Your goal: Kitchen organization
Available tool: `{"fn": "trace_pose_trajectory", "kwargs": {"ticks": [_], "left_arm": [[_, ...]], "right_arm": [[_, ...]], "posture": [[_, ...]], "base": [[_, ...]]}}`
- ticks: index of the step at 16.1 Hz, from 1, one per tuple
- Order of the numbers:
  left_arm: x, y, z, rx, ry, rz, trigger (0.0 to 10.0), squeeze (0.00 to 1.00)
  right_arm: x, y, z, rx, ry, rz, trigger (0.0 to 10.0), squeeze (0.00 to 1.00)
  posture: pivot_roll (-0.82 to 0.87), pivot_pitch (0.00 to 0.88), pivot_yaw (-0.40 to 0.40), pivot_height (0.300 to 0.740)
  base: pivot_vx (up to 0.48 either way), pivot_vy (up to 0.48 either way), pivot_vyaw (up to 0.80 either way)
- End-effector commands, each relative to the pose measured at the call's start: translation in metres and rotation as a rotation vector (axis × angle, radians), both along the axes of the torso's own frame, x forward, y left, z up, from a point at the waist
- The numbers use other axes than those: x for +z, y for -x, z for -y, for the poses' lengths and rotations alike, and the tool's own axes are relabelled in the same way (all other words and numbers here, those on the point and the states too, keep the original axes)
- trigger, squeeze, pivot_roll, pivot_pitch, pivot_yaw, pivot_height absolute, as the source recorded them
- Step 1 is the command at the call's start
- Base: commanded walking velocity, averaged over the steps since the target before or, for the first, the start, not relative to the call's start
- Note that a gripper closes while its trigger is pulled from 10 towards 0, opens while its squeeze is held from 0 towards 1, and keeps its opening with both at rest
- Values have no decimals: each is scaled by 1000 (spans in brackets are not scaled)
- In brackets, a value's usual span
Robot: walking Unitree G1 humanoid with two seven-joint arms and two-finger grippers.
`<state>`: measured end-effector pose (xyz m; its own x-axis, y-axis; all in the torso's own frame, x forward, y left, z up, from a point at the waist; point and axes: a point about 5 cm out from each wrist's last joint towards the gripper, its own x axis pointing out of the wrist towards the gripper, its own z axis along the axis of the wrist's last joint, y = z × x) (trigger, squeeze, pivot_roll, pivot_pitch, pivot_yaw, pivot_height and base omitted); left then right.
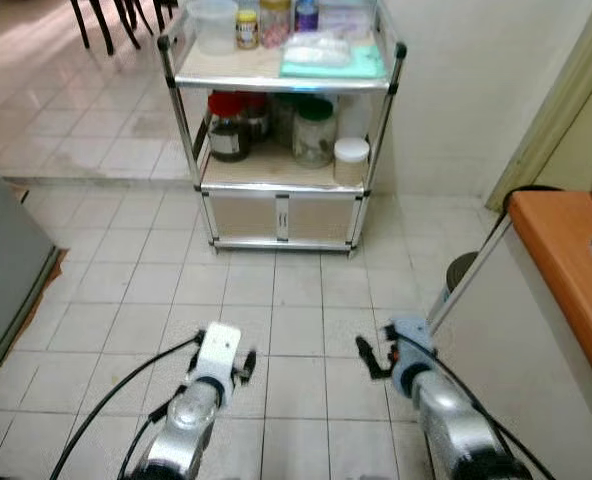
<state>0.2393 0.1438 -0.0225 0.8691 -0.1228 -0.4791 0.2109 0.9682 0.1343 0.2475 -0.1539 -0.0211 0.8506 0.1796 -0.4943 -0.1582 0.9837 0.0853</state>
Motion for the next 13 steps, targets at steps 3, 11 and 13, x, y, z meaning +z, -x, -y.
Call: {"fn": "trace_pose_trajectory", "kwargs": {"ticks": [3, 11, 13], "left_arm": [[30, 3, 0, 43, 67, 131, 10000, 0], [76, 4, -14, 70, 61, 221, 10000, 0], [91, 8, -12, 69, 20, 293, 10000, 0]], "right_arm": [[19, 8, 6, -75, -37, 131, 10000, 1000], [82, 21, -4, -74, -43, 261, 10000, 1000], [91, 24, -7, -14, -67, 303, 10000, 1000]], "posture": [[-137, 0, 103, 740], [-107, 0, 86, 740], [-62, 0, 45, 740]], "base": [[0, 245, 0], [0, 120, -587], [0, 0, -800]]}}
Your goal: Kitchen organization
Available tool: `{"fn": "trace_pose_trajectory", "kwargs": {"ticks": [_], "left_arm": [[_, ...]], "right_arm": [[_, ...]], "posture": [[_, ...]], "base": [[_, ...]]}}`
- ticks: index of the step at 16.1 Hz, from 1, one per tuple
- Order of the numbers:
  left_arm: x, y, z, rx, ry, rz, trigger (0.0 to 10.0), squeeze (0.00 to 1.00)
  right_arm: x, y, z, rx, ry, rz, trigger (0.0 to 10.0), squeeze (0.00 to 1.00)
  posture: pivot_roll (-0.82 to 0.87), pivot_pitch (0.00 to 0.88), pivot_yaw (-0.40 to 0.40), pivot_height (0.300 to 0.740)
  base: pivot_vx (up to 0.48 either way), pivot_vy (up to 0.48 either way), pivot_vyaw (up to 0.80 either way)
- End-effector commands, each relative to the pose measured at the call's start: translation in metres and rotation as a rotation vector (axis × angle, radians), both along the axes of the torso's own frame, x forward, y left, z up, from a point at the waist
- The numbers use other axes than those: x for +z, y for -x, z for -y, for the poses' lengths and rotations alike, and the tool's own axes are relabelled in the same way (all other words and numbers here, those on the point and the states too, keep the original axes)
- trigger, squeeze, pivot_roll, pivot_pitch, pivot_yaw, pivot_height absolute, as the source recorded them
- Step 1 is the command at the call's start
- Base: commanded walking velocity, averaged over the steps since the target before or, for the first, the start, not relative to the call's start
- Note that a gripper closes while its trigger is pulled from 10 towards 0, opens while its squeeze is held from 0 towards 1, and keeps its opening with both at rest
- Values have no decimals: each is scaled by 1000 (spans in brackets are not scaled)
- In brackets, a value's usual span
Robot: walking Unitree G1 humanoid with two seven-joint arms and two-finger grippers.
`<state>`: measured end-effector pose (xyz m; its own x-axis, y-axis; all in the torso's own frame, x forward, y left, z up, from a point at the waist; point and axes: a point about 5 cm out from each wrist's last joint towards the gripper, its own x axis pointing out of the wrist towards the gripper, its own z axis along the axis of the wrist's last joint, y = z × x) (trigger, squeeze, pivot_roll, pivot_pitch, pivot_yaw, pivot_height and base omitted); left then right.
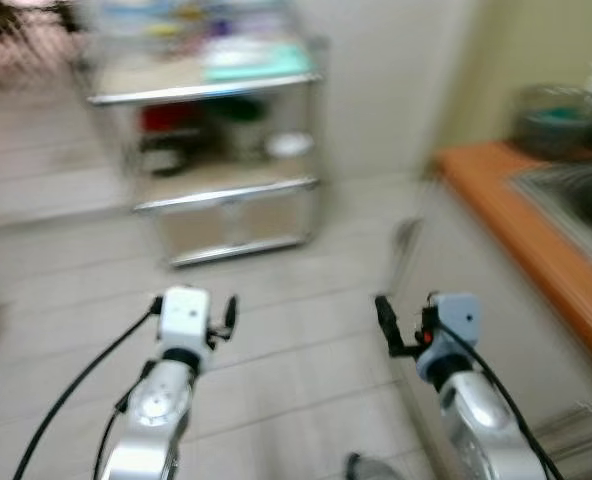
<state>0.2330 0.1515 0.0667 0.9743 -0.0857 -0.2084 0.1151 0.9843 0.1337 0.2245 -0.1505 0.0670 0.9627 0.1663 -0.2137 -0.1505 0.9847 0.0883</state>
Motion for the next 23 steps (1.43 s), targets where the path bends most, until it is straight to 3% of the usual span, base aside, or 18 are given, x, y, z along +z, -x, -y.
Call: {"fn": "trace_pose_trajectory", "kwargs": {"ticks": [1, 3, 4, 6, 8, 11, 16, 19, 23], "left_arm": [[5, 2, -5, 14, -37, 19, 10000, 0], [8, 5, -6, 21, -33, 33, 10000, 0], [15, 9, -5, 16, -25, 21, 10000, 0], [29, 8, 4, -37, -109, 57, 10000, 0], [40, 9, 10, -44, -23, 81, 10000, 0], [48, 6, 13, -75, 17, 89, 10000, 0], [55, 0, -2, 13, 41, 92, 10000, 0], [64, -5, 1, -55, 46, 108, 10000, 0], [76, -10, 8, -110, 94, 125, 10000, 0]], "right_arm": [[4, 1, -5, 32, -10, 8, 10000, 1000], [9, 2, -7, 43, -8, 33, 10000, 1000], [22, 3, -16, 123, -61, 43, 10000, 1000], [30, 0, -20, 135, -77, 41, 10000, 1000], [34, -8, -13, 141, -70, 76, 10000, 1000], [49, -8, -17, 196, -45, 100, 10000, 1000], [58, -7, -20, 165, -36, 140, 10000, 1000], [76, -5, -23, 169, -49, 234, 10000, 1000], [98, -8, -15, 69, -68, 333, 10000, 1000]], "posture": [[-62, 0, 45, 740], [-64, 0, 40, 740], [-36, 0, 15, 740], [-6, 0, -6, 740], [10, 0, 19, 740], [6, 0, 25, 740], [14, 0, 12, 740], [6, 0, 30, 740], [-4, 0, 40, 740]], "base": [[0, 0, -800], [0, 0, -800], [0, 0, -800], [0, 0, -800], [0, 480, -800], [0, 151, -267], [0, 0, -480], [0, 0, -800], [0, 0, -800]]}}
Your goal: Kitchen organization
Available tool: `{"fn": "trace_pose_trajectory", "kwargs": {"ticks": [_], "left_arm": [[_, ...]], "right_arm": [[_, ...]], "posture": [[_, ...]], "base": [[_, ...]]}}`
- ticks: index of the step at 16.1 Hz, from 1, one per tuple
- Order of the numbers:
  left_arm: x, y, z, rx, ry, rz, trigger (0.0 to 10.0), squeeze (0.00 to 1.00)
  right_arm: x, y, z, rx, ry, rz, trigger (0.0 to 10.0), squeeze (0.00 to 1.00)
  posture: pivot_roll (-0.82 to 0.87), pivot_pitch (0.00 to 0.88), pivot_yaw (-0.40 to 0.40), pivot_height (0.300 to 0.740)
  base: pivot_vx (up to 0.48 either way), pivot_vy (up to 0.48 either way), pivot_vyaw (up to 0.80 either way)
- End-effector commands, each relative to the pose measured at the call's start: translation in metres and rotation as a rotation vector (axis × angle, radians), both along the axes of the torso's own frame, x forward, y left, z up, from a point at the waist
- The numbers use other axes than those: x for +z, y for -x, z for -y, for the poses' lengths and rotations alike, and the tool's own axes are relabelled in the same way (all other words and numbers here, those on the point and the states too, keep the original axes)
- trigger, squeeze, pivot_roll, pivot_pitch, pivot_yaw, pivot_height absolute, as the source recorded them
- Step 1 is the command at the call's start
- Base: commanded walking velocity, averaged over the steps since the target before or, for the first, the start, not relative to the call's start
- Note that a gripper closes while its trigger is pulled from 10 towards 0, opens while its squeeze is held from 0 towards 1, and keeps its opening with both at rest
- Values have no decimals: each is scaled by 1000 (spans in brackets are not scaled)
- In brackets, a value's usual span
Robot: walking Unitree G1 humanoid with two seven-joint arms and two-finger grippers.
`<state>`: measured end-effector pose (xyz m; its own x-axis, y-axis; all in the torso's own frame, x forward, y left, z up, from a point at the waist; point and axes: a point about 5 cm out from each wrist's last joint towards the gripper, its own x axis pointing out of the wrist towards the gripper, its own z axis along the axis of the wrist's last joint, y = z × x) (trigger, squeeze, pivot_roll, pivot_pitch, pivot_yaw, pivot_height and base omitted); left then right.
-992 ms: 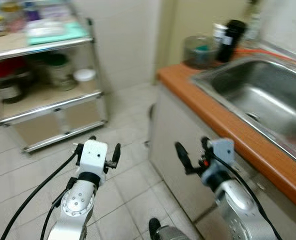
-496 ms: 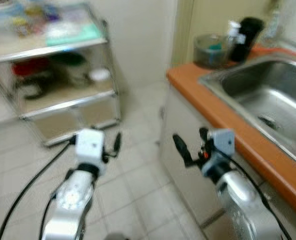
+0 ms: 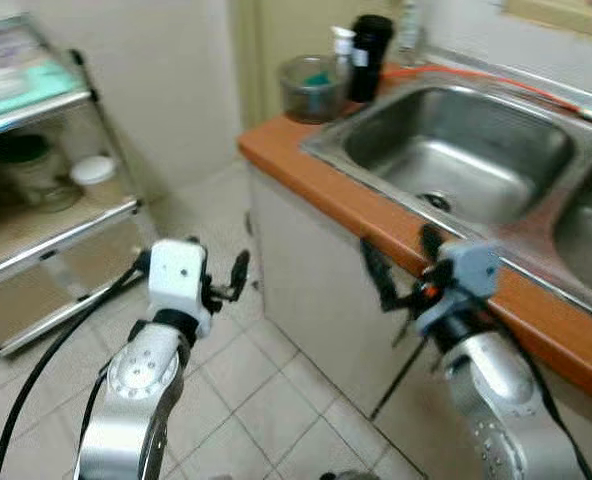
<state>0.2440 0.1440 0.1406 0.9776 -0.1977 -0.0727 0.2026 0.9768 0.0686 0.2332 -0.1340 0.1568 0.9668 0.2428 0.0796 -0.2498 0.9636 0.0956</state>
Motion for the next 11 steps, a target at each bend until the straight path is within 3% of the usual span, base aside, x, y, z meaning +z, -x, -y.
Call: {"fn": "trace_pose_trajectory", "kwargs": {"ticks": [1, 2, 5, 6, 9, 11], "left_arm": [[7, -3, 1, -10, -23, 28, 10000, 0], [15, -10, 0, 25, -73, 99, 10000, 0], [19, -16, -2, 46, -70, 117, 10000, 0], [21, -17, -1, 18, -32, 111, 10000, 0], [21, -21, -6, 79, 14, 93, 10000, 0], [17, -19, -3, 50, -25, 84, 10000, 0]], "right_arm": [[7, -2, 7, -74, 26, 10, 10000, 1000], [-4, -6, 24, -245, 103, -76, 10000, 1000], [-4, -3, 28, -298, 116, -77, 10000, 1000], [-3, -3, 29, -323, 90, -80, 10000, 1000], [-7, -5, 30, -356, 109, -111, 10000, 1000], [-6, -9, 28, -337, 104, -98, 10000, 1000]], "posture": [[-9, 0, 47, 740], [-15, 0, 49, 740], [-24, 0, 49, 740], [-29, 0, 49, 740], [-31, 0, 37, 740], [-31, 0, 30, 740]], "base": [[0, 0, -800], [0, 0, -800], [0, 0, -800], [0, 416, -800], [0, 465, -800], [0, 0, -800]]}}
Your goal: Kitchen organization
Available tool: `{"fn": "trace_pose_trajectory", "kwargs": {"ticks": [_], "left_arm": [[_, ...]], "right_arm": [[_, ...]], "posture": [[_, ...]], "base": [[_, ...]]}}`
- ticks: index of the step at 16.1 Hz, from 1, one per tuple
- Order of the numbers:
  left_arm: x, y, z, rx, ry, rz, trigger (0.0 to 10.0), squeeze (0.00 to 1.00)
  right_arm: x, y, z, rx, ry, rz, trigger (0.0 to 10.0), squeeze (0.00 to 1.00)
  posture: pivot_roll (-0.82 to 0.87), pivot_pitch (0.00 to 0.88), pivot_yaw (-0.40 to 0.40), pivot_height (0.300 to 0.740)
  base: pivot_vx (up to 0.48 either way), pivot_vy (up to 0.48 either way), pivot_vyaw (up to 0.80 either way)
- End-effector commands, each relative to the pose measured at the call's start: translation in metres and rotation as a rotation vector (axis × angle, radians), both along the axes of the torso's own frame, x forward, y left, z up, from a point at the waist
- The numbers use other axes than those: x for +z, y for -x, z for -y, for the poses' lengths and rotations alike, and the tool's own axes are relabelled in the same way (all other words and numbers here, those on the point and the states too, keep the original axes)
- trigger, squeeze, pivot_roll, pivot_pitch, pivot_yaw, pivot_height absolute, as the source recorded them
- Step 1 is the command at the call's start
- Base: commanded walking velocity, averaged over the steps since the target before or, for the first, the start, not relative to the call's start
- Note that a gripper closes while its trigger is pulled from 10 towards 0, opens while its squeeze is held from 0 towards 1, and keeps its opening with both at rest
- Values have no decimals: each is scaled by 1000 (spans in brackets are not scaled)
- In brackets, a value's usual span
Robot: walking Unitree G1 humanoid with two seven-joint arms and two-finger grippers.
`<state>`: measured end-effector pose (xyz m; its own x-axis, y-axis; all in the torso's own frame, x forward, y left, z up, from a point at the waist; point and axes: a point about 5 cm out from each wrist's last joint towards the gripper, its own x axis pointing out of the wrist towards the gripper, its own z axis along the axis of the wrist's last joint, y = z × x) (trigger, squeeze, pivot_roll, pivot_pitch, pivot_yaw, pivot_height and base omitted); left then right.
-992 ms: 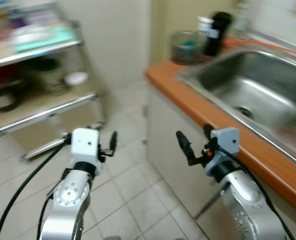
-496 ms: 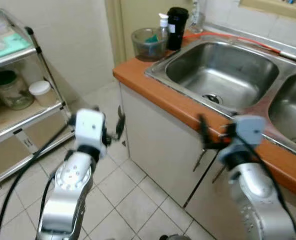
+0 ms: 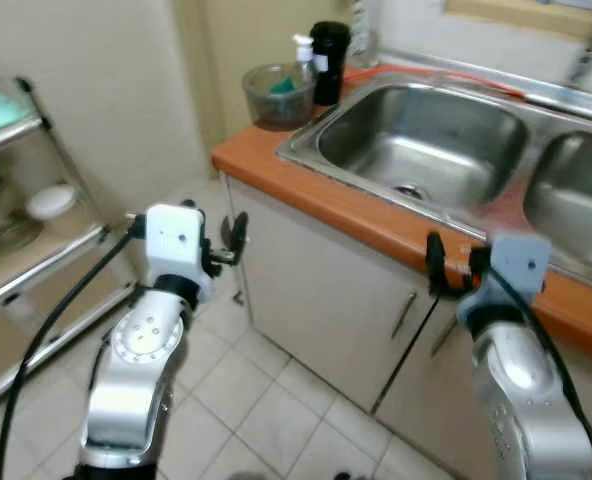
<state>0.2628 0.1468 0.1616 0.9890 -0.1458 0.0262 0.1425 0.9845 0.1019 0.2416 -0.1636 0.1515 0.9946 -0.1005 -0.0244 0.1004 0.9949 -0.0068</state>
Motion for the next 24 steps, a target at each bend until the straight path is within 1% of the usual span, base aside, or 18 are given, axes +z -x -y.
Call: {"fn": "trace_pose_trajectory", "kwargs": {"ticks": [1, 2, 4, 5, 6, 7, 8, 9, 11, 13, 14, 16, 17, 19, 20, 21, 22, 24], "left_arm": [[-6, 1, 0, 5, 5, -25, 10000, 0], [-14, 5, -1, 30, 47, -55, 10000, 0], [-22, 9, 2, 25, 13, -78, 10000, 0], [-23, 9, 4, 25, -8, -70, 10000, 0], [-24, 9, 3, 63, 11, -49, 10000, 0], [-23, 8, 1, 81, -2, -29, 10000, 0], [-22, 7, -2, 134, -25, 9, 10000, 0], [-24, 7, -3, 130, -27, -11, 10000, 0], [-25, 9, 0, 61, 8, -46, 10000, 0], [-23, 8, -1, 56, 34, -29, 10000, 0], [-22, 8, -2, 51, 48, -19, 10000, 0], [-18, 7, -4, 56, 22, 3, 10000, 0], [-18, 8, -7, 94, 5, 9, 10000, 0], [-12, 7, -10, 142, -26, 71, 10000, 0], [-13, 7, -10, 128, -23, 63, 10000, 0], [-17, 8, -6, 40, 38, -1, 10000, 0], [-20, 10, -4, 1, 57, -25, 10000, 0], [-21, 12, -2, -18, 27, -12, 10000, 0]], "right_arm": [[-1, -1, -3, 18, 0, -10, 10000, 1000], [-4, -3, -3, 26, -20, -45, 10000, 1000], [-11, -2, 2, -18, 5, -100, 10000, 1000], [-16, 0, 3, -22, -14, -150, 10000, 1000], [-19, 2, 3, -18, -31, -168, 10000, 1000], [-16, 1, 3, -7, -4, -134, 10000, 1000], [-13, 1, 1, 21, 30, -98, 10000, 1000], [-9, 0, -3, 55, -27, -63, 10000, 1000], [-8, -1, -3, 53, -31, -70, 10000, 1000], [-8, -3, -4, 62, -30, -81, 10000, 1000], [-12, -3, -3, 62, 45, -96, 10000, 1000], [-14, -3, 0, 41, 53, -104, 10000, 1000], [-12, -4, -1, 39, 55, -102, 10000, 1000], [-10, -6, -2, 41, 78, -91, 10000, 1000], [-9, -7, -3, 48, 95, -90, 10000, 1000], [-9, -8, -5, 46, 114, -88, 10000, 1000], [-9, -8, -5, 47, 116, -89, 10000, 1000], [-11, -7, -6, 53, 104, -97, 10000, 1000]], "posture": [[-32, 0, 29, 740], [-33, 0, 23, 740], [-30, 0, 14, 740], [-27, 0, 10, 740], [-27, 0, 9, 740], [-26, 0, 9, 740], [-24, 0, 8, 740], [-25, 0, 9, 740], [-25, 0, 10, 740], [-25, 0, 10, 740], [-23, 0, 8, 740], [-21, 0, 8, 740], [-21, 0, 9, 740], [-18, 0, 11, 740], [-16, 0, 11, 740], [-14, 0, 11, 740], [-13, 0, 11, 740], [-15, 0, 11, 740]], "base": [[0, 0, -800], [0, 0, -800], [0, 0, -800], [0, 0, -800], [0, 0, -781], [0, 0, -781], [0, 0, -788], [0, 0, -800], [0, 0, -800], [0, 0, -800], [0, 0, 0], [0, 0, 0], [0, 0, -800], [0, 0, -800], [0, 0, -800], [0, 0, -800], [0, 0, -788], [0, 0, -794]]}}
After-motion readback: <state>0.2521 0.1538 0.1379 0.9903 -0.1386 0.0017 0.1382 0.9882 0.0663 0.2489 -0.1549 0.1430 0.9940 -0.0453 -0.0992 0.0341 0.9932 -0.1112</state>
